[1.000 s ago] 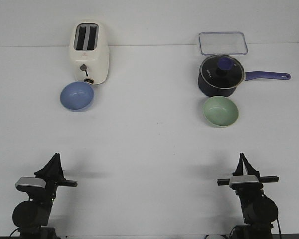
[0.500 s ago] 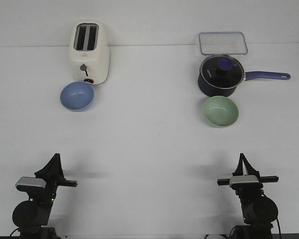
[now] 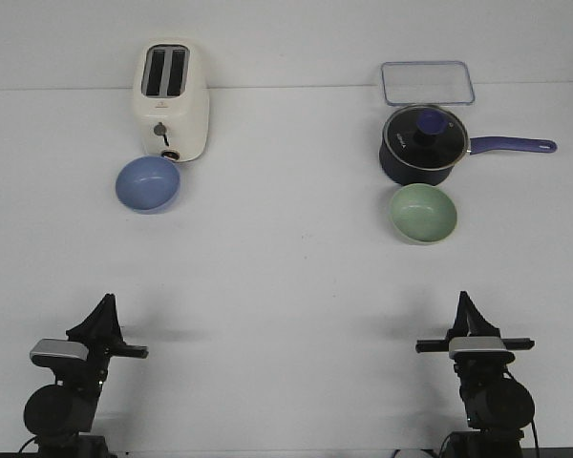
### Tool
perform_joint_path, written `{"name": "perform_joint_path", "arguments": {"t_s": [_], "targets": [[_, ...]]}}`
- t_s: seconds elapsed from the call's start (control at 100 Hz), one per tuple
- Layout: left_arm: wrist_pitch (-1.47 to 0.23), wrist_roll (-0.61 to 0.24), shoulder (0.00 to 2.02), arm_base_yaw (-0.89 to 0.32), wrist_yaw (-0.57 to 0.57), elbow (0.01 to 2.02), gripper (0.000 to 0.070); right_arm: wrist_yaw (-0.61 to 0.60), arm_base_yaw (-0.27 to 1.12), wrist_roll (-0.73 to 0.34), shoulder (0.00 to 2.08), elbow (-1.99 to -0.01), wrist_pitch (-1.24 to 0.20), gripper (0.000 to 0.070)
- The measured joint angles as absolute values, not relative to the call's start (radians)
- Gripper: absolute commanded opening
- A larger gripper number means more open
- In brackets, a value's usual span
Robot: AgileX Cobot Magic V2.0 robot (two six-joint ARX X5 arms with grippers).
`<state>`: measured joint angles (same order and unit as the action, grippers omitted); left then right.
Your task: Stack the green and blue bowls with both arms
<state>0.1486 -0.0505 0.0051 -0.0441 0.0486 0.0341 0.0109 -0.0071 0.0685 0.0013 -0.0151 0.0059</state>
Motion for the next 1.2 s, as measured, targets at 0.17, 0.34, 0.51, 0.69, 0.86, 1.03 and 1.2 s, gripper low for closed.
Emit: {"name": "perform_joint_path", "arguments": {"t_s": [0.17,0.34,0.51,0.69,0.86,1.03,1.2], "targets": [[0.148,-0.051,0.005,-0.044,0.049,0.034,0.0014,0.027,-0.007,-0.164,0.002,-0.028,-0.027,0.0],[0.149,-0.051,0.005,-0.044,0.049,0.034,0.0014,0.027,-0.007,-0.308,0.097,-0.14,-0.115,0.0],[0.149,-0.051,0.005,-0.044,0.049,0.034,0.0014,0.023,-0.007,-0.345,0.329,-0.319,-0.187,0.0],[0.149,-0.051,0.005,-0.044,0.049,0.034,0.0014,-0.017,-0.007,-0.321,0.651,-0.54,-0.278,0.0279],[0.149,-0.051,0.005,-0.044,0.049,0.034,0.0014,-0.028,-0.012,-0.298,0.952,-0.718,-0.328,0.0545],[0.149,-0.051,0.005,-0.044,0.049,0.034,0.0014,-0.03,-0.049,-0.27,1.205,-0.885,-0.334,0.0544],[0.149,-0.051,0.005,-0.044,0.049,0.034,0.0015,-0.03,-0.084,-0.229,1.428,-1.038,-0.348,0.0543]]}}
